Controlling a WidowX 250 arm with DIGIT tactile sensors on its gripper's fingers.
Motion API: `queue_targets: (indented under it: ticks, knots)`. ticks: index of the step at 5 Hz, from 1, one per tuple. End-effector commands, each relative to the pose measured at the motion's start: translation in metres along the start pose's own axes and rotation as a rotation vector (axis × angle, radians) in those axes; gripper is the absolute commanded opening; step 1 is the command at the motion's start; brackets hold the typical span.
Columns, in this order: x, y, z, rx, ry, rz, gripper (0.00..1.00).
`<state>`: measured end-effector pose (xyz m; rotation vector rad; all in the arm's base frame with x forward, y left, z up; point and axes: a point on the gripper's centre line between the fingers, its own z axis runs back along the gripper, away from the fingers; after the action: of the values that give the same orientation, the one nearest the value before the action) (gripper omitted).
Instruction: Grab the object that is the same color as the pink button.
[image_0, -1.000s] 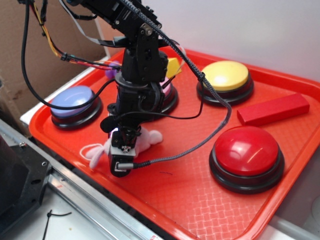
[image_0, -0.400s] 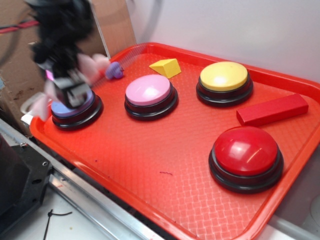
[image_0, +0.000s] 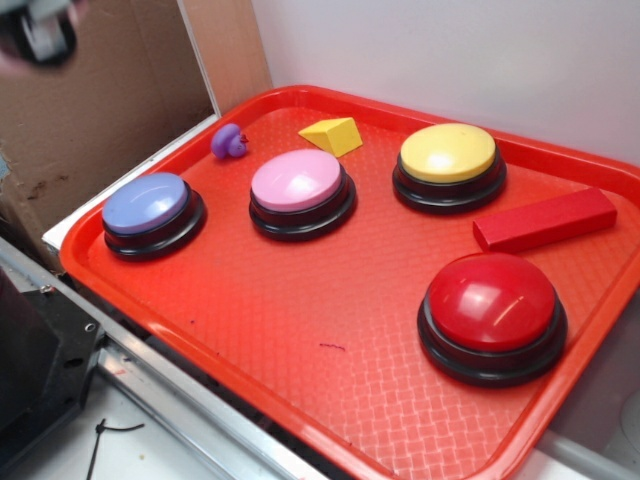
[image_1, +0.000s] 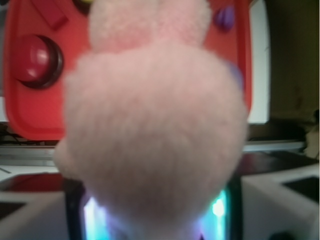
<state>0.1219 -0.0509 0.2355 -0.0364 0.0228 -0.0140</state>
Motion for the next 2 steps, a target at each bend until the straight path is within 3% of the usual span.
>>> queue_targets:
  ticks: [1,2]
  knots:
    - [-0.0095,-0.017,0.0492,0.042,-0.035,-0.008,0.0]
    - [-0.0093,-0.0163,0.0457,0.048,-0.045,0.008,0.0]
